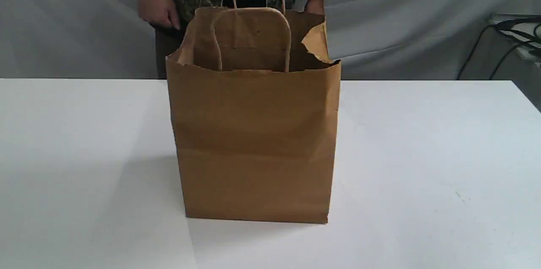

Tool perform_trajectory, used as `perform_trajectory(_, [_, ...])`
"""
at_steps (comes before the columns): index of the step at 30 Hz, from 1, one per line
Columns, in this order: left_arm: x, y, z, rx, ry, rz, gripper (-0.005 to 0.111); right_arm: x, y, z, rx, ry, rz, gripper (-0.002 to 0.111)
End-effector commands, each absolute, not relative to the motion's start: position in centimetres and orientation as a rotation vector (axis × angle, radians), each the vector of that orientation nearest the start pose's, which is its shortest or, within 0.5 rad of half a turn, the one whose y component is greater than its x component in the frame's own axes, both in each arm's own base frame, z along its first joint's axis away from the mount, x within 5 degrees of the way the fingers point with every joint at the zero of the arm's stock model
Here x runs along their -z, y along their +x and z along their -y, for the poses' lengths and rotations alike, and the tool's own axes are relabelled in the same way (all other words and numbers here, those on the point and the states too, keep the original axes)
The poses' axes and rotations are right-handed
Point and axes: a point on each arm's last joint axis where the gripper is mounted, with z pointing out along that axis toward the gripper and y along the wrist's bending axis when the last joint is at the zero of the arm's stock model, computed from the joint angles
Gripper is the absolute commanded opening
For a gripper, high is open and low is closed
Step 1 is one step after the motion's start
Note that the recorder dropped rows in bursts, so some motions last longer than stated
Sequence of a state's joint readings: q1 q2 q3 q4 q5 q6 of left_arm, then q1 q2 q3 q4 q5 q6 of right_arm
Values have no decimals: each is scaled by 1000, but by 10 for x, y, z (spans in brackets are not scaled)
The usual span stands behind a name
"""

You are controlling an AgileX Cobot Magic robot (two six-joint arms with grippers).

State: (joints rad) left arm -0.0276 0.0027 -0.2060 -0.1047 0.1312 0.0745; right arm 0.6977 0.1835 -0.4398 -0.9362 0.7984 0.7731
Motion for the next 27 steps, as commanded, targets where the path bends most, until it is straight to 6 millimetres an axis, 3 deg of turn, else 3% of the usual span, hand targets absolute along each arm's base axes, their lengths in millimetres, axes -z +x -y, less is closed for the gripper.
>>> perform_trajectory(1, [-268, 41, 3, 59, 9, -1415, 64, -302, 57, 20, 18, -156, -1731, 7])
perform_trajectory(6, [-268, 41, 3, 59, 9, -1415, 64, -296, 54, 7, -210, -148, -1809, 7])
perform_trajectory(9, [-268, 41, 3, 59, 9, -1415, 64, -289, 47, -7, -402, -217, -1892, 7])
perform_trajectory(12, [-268, 41, 3, 59, 9, -1415, 64, -295, 42, -20, -518, -372, -1812, 7])
perform_trajectory(15, [-268, 41, 3, 59, 9, -1415, 64, -302, 41, -27, -520, -480, -1658, 7])
perform_trajectory(19, [-268, 41, 3, 59, 9, -1415, 64, -303, 45, -31, -518, -486, -1513, 6])
perform_trajectory(27, [-268, 41, 3, 57, 10, -1415, 64, -270, 52, -39, -503, -523, -1488, 6])
